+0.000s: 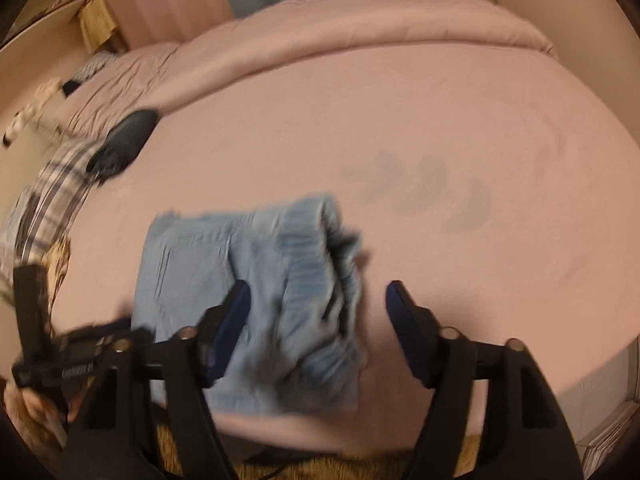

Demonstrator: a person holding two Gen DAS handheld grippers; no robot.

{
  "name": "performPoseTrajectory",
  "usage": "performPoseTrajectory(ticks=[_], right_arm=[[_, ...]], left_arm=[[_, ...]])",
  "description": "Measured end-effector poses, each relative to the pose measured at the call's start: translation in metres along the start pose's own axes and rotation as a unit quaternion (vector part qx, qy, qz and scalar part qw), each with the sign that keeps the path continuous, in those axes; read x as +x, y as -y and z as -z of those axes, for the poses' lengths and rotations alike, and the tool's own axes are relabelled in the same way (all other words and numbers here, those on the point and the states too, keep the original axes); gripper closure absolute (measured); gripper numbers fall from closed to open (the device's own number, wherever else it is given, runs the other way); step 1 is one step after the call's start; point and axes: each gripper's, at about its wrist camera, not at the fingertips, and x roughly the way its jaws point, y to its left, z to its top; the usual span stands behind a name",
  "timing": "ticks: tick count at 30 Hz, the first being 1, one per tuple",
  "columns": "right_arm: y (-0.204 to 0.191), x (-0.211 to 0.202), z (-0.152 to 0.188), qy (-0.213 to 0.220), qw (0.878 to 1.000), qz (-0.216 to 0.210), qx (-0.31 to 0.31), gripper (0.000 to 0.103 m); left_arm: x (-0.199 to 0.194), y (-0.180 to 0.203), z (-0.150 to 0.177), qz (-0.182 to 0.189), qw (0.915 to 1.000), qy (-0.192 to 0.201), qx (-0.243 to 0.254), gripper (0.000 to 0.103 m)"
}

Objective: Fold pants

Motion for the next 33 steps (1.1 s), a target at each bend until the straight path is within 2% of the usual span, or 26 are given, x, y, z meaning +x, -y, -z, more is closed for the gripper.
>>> performPoseTrajectory(ticks=[1, 4, 7, 10, 16, 21, 23, 33], right_arm=[[0.006, 0.007, 0.007, -0.020, 1.000, 0.005, -0.009, 0.062], [0.017, 0.029, 0.024, -0.048, 0.998, 0.039, -0.008, 0.062], [0.025, 0.026, 0.027, -0.037, 0.999, 0.028, 0.014, 0.062], [0.027, 0.029, 0.027, -0.038, 0.999, 0.030, 0.009, 0.062], [0.021, 0.020, 0.033, -0.035, 0.999, 0.033, 0.006, 0.062], [0.013, 0.018, 0.036, -0.034, 0.999, 0.039, 0.003, 0.062], [0.012, 0.018, 0.036, -0.034, 0.999, 0.039, 0.005, 0.061], [0.017, 0.018, 0.041, -0.044, 0.998, 0.020, 0.030, 0.060]], left_arm=[[0.002, 0.000, 0.002, -0.003, 1.0000, 0.005, 0.000, 0.040], [0.000, 0.002, 0.004, -0.015, 0.9998, 0.008, 0.009, 0.043], [-0.004, 0.002, 0.006, -0.024, 0.9997, 0.006, 0.010, 0.044], [-0.009, -0.003, 0.010, -0.030, 0.9995, 0.009, 0.007, 0.045], [-0.002, 0.012, 0.007, -0.034, 0.9994, 0.013, 0.003, 0.046], [-0.001, 0.016, 0.007, -0.023, 0.9996, 0.012, 0.009, 0.059], [-0.002, 0.018, 0.009, -0.025, 0.9995, 0.014, 0.013, 0.061], [-0.004, 0.016, 0.010, -0.024, 0.9995, 0.012, 0.018, 0.062]])
